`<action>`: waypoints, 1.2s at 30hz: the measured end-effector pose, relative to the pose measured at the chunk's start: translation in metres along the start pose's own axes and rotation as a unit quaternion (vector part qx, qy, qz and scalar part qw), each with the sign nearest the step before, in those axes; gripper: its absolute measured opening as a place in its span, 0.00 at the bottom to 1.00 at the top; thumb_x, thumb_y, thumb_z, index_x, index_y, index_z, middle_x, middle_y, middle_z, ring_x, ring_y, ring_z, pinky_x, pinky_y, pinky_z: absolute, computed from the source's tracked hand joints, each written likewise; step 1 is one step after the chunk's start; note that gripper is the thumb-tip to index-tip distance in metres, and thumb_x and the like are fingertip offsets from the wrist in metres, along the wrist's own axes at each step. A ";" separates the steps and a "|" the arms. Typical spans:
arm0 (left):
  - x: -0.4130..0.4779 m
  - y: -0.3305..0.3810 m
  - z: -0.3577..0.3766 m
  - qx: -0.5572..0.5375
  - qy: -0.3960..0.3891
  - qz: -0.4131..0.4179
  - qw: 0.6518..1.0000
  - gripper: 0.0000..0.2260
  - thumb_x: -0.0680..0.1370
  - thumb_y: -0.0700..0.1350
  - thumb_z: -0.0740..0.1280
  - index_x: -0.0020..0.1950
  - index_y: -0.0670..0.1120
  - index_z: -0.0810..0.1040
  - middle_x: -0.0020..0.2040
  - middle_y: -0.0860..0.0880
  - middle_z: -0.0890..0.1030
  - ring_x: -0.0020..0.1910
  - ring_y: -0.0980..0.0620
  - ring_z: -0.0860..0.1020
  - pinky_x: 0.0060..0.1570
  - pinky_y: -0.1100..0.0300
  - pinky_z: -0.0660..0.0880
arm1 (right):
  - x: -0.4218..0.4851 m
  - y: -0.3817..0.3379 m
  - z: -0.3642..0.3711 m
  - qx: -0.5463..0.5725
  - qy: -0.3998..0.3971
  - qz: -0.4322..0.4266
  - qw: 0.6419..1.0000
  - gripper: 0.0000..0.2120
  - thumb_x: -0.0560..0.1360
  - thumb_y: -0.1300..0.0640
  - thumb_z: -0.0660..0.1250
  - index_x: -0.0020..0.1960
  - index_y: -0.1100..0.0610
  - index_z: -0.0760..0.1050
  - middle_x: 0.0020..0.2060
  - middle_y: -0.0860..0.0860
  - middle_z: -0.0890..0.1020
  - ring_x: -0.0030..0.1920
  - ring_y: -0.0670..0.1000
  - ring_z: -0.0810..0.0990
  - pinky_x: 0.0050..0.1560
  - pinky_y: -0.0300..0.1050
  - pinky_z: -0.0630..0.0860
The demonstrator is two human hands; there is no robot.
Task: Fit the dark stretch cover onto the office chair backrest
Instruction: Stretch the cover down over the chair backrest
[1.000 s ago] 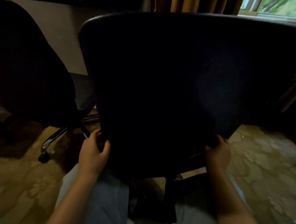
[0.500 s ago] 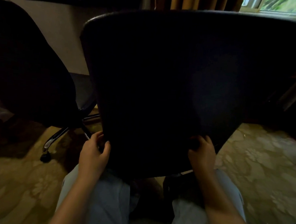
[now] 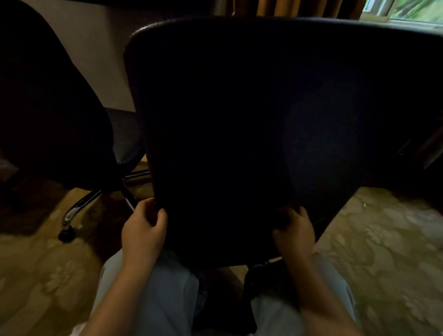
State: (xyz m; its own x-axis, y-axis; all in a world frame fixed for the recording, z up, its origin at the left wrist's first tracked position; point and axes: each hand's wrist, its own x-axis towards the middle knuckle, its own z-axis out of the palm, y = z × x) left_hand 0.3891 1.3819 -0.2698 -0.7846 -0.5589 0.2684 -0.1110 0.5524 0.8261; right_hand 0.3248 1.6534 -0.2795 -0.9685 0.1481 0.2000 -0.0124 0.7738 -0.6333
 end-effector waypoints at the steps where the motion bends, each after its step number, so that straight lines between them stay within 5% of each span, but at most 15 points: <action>1: 0.000 0.000 0.000 0.001 -0.001 0.000 1.000 0.13 0.78 0.42 0.66 0.62 0.43 0.76 0.46 0.52 0.78 0.44 0.57 0.74 0.37 0.73 0.65 | -0.004 -0.005 0.005 0.000 -0.014 -0.041 0.999 0.16 0.68 0.64 0.71 0.54 0.54 0.81 0.54 0.53 0.76 0.51 0.57 0.78 0.44 0.42 0.70; 5: 0.002 -0.006 -0.003 0.034 -0.016 0.024 0.999 0.14 0.78 0.43 0.66 0.64 0.44 0.75 0.45 0.49 0.79 0.42 0.56 0.75 0.36 0.67 0.65 | -0.007 -0.008 0.013 0.001 -0.041 -0.102 0.994 0.14 0.68 0.64 0.71 0.53 0.53 0.82 0.54 0.52 0.78 0.51 0.55 0.79 0.44 0.42 0.72; 11: 0.007 -0.024 -0.006 0.078 -0.040 0.050 0.995 0.13 0.77 0.42 0.67 0.62 0.44 0.76 0.48 0.45 0.82 0.44 0.50 0.79 0.40 0.58 0.74 | 0.015 0.034 -0.014 0.046 0.080 0.081 0.992 0.16 0.72 0.64 0.69 0.59 0.58 0.77 0.55 0.54 0.76 0.51 0.55 0.77 0.46 0.44 0.70; 15: 0.005 -0.020 -0.006 0.071 -0.031 0.049 0.996 0.13 0.77 0.42 0.67 0.61 0.43 0.77 0.46 0.46 0.82 0.42 0.53 0.77 0.36 0.66 0.69 | 0.025 0.058 -0.020 0.072 0.116 0.159 0.978 0.12 0.74 0.60 0.67 0.56 0.60 0.77 0.49 0.59 0.80 0.41 0.54 0.78 0.39 0.43 0.69; 18: 0.003 -0.013 -0.004 0.063 -0.022 0.042 0.997 0.12 0.77 0.41 0.67 0.61 0.41 0.77 0.46 0.44 0.82 0.41 0.53 0.76 0.35 0.65 0.67 | 0.024 0.053 -0.018 0.067 0.100 0.138 0.983 0.12 0.75 0.58 0.66 0.58 0.56 0.76 0.52 0.58 0.79 0.45 0.54 0.79 0.42 0.48 0.75; 22: 0.000 -0.006 -0.002 0.046 -0.019 0.016 0.999 0.13 0.78 0.41 0.66 0.61 0.40 0.76 0.46 0.45 0.81 0.42 0.54 0.75 0.37 0.63 0.67 | 0.011 0.025 -0.009 0.047 0.072 0.078 0.993 0.18 0.73 0.61 0.69 0.62 0.59 0.75 0.58 0.55 0.73 0.52 0.54 0.76 0.47 0.44 0.69; 30: -0.002 -0.002 -0.005 0.048 -0.024 0.022 0.998 0.12 0.78 0.41 0.66 0.60 0.42 0.76 0.43 0.50 0.79 0.41 0.53 0.76 0.36 0.62 0.69 | -0.010 -0.001 0.016 0.021 -0.016 -0.159 0.987 0.17 0.64 0.67 0.74 0.52 0.55 0.82 0.52 0.54 0.79 0.47 0.56 0.80 0.41 0.40 0.70; 36: 0.001 -0.014 -0.009 0.047 -0.047 0.045 0.997 0.13 0.77 0.41 0.67 0.62 0.45 0.76 0.49 0.50 0.82 0.47 0.52 0.80 0.44 0.56 0.77 | 0.004 0.023 -0.001 0.071 0.054 -0.035 0.995 0.18 0.68 0.71 0.69 0.56 0.58 0.78 0.54 0.52 0.76 0.50 0.52 0.77 0.44 0.38 0.69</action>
State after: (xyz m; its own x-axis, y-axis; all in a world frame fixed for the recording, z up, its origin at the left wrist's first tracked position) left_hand 0.3960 1.3677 -0.2768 -0.8474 -0.4457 0.2885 -0.0900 0.6561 0.7493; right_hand 0.3206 1.6723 -0.2919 -0.9315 0.1681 0.3226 -0.1222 0.6908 -0.7127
